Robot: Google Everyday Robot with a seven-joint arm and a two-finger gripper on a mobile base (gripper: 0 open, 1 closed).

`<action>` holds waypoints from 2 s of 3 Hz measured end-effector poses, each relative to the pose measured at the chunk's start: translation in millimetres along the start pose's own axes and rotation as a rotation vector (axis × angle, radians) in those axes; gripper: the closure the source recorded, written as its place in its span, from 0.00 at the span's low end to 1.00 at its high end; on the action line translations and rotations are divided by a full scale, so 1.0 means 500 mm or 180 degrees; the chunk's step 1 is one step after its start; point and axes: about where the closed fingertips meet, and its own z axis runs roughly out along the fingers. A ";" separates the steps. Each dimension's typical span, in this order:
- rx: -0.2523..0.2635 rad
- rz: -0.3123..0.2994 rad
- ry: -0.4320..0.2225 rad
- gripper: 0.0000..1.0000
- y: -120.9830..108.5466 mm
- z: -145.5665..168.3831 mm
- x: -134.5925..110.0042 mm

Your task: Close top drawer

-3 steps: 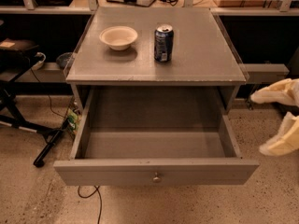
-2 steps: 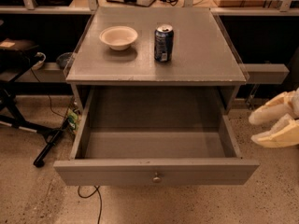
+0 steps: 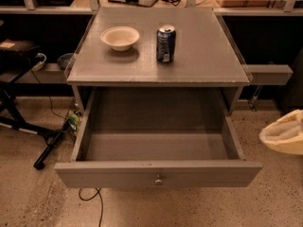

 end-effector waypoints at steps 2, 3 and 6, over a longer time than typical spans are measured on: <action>-0.0063 0.0104 0.0060 1.00 0.038 0.052 0.051; -0.0063 0.0104 0.0060 1.00 0.038 0.052 0.051; -0.0372 0.0302 -0.0022 1.00 0.125 0.179 0.114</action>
Offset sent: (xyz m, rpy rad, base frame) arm -0.0186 -0.0086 -0.0472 -0.0213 0.0450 -0.0671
